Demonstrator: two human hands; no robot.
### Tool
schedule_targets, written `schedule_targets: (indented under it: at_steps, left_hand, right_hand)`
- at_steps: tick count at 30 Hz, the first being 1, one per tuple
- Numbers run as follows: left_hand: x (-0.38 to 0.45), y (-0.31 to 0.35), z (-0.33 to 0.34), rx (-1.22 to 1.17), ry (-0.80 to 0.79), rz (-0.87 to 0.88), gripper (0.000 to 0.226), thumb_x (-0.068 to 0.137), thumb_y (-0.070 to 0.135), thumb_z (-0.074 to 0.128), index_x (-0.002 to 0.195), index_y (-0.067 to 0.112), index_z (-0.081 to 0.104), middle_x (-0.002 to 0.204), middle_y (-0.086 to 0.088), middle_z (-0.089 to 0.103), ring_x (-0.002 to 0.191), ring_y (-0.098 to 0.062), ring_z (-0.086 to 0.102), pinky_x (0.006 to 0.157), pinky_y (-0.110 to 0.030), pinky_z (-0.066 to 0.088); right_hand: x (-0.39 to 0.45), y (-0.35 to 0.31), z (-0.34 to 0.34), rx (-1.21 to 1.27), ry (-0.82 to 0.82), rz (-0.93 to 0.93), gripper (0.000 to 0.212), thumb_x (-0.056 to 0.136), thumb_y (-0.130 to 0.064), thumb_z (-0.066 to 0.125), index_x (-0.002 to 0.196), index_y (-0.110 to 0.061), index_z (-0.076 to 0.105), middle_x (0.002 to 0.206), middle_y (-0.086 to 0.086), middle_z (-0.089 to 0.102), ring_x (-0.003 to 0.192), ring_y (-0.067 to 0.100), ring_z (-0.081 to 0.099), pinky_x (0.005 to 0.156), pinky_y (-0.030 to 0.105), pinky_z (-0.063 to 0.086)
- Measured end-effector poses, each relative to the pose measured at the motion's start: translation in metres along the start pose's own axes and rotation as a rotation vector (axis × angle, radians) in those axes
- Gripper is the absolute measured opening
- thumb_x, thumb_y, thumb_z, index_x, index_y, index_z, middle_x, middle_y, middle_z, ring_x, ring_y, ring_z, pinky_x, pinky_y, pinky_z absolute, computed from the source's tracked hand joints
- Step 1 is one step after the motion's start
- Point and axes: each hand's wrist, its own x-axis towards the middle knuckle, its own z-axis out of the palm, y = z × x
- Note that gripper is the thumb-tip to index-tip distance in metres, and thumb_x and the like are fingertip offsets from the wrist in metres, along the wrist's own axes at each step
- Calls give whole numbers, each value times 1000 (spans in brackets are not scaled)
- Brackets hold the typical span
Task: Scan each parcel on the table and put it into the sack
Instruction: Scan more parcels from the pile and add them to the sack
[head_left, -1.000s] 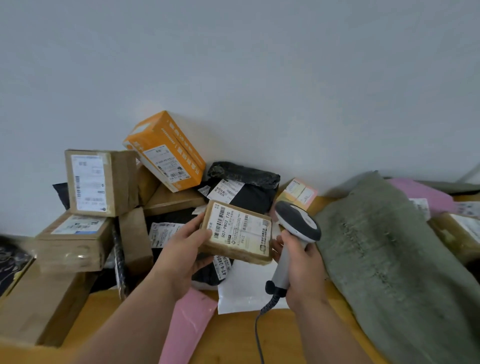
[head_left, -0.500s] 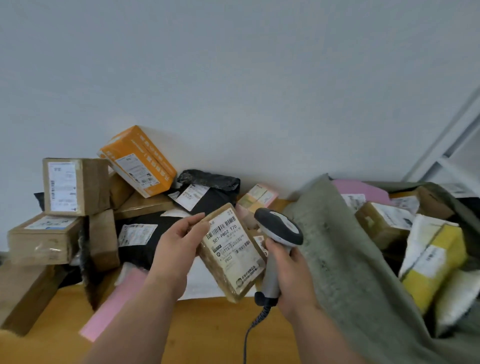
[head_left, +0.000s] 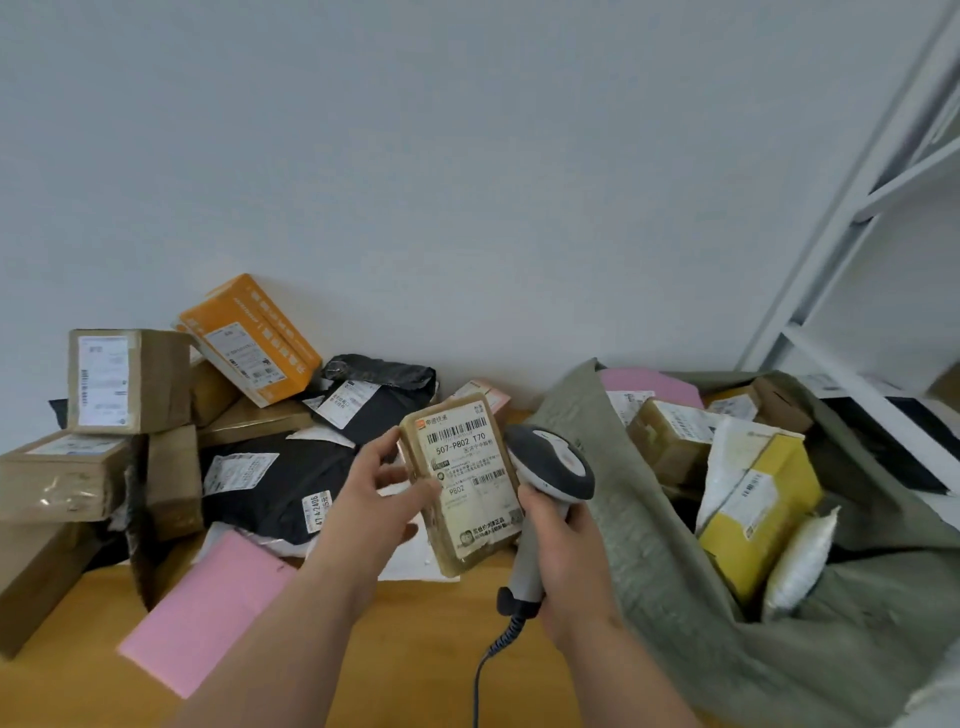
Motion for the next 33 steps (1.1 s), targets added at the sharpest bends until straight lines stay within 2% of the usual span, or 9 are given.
schedule_targets:
  at_steps: [3, 5, 9, 12, 15, 22, 25, 29, 33]
  left_hand:
    - [-7, -2, 2, -10, -175, -99, 97, 85, 0, 70, 140, 66, 25, 118, -1, 63, 103, -22, 67, 85, -46, 58]
    - [-11, -3, 1, -38, -237, -119, 106, 84, -7, 69, 138, 70, 21, 118, -3, 63, 99, -24, 71, 82, -48, 59]
    - [-8, -8, -16, -110, -225, -105, 94, 84, -8, 68, 141, 59, 34, 118, -2, 68, 96, -23, 73, 86, -52, 57]
    - [-3, -16, -33, -144, -173, -117, 80, 86, -7, 67, 144, 41, 40, 118, 0, 69, 97, -21, 73, 82, -49, 59]
    - [1, -20, -48, -145, -156, -129, 66, 88, -4, 66, 138, 35, 48, 113, 4, 71, 98, -23, 72, 85, -55, 57]
    - [11, -26, -67, -108, -80, -77, 64, 89, 0, 67, 138, 35, 48, 118, 6, 67, 100, -18, 71, 84, -47, 59]
    - [15, -28, -69, -101, -28, -67, 64, 89, 1, 66, 140, 35, 46, 118, 8, 65, 101, -16, 68, 81, -42, 59]
    - [21, -30, -70, -115, 13, -79, 66, 90, 0, 65, 142, 35, 44, 118, 8, 64, 102, -16, 67, 75, -37, 58]
    - [24, -30, -72, -124, 20, -90, 66, 90, 1, 65, 142, 35, 43, 116, 9, 64, 100, -16, 68, 77, -39, 58]
  right_hand:
    - [-4, -1, 0, -25, 19, -10, 22, 90, -30, 70, 112, -32, 68, 103, -7, 76, 99, 16, 71, 95, 46, 55]
    - [-8, -1, 2, -47, 43, -19, 25, 88, -35, 71, 113, -34, 67, 103, -8, 76, 100, 17, 71, 96, 49, 54]
    - [-14, -1, 10, -81, 43, -37, 36, 75, -49, 73, 110, -42, 67, 106, -11, 75, 104, 18, 68, 97, 50, 53]
    - [-15, 3, 18, -129, 85, -52, 15, 88, -36, 71, 102, -37, 67, 99, -7, 74, 97, 22, 69, 92, 49, 55]
    - [-19, 1, 28, -161, 86, -62, 4, 89, -27, 69, 90, -25, 67, 87, 7, 72, 81, 32, 67, 78, 49, 56]
    - [-28, -8, 47, -167, 32, -95, 16, 92, -17, 65, 83, -6, 60, 62, 4, 60, 64, 24, 59, 64, 40, 49]
    - [-33, -10, 54, -180, -48, -67, 22, 93, -14, 63, 74, -4, 58, 62, 10, 57, 61, 22, 55, 57, 32, 47]
    - [-37, -9, 62, -234, -119, -56, 23, 93, -15, 63, 80, 5, 60, 68, 14, 58, 59, 20, 55, 60, 35, 46]
    - [-38, -9, 67, -273, -143, -60, 42, 77, -32, 65, 87, 8, 57, 70, 13, 59, 59, 20, 55, 60, 34, 45]
